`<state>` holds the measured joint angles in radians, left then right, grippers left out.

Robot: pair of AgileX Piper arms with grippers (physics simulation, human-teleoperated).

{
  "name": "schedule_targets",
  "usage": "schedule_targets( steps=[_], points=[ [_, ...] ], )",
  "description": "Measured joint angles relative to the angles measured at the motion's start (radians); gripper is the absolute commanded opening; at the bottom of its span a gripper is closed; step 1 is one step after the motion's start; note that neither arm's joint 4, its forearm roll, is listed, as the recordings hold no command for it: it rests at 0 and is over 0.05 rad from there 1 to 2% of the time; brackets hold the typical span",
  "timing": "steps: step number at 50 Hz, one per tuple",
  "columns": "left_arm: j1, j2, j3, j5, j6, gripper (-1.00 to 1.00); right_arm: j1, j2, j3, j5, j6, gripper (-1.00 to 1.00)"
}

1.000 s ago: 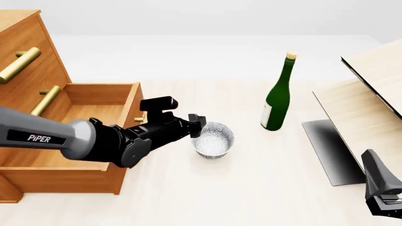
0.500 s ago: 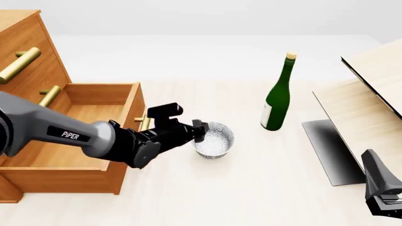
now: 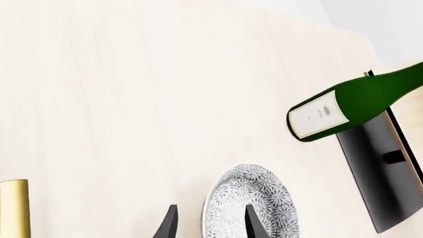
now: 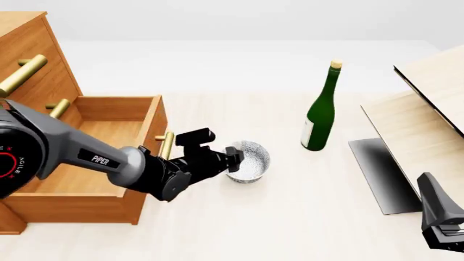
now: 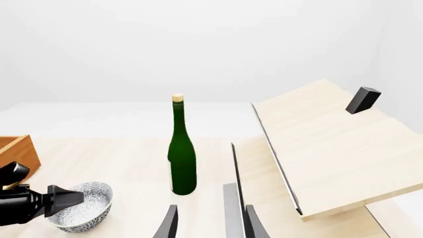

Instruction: Put the bowl in the bottom drawer of the cabinet and close it.

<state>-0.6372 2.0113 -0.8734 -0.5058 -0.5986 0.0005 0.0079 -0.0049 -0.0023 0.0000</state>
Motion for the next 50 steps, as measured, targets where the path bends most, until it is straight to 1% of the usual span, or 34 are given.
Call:
schedule_targets(
  steps=[7,8,25,50],
  points=[
    [-0.005,0.012,0.000,-0.005,-0.008,1.00,0.000,0.000,0.000,0.000,0.000,1.00],
    [-0.006,0.015,0.000,-0.006,-0.009,-1.00,0.000,0.000,0.000,0.000,0.000,1.00],
    [-0.007,0.012,0.005,-0.004,-0.009,-1.00,0.000,0.000,0.000,0.000,0.000,1.00],
    [0.010,-0.105,0.057,0.038,0.044,-1.00,0.000,0.000,0.000,0.000,0.000,1.00]
  ],
)
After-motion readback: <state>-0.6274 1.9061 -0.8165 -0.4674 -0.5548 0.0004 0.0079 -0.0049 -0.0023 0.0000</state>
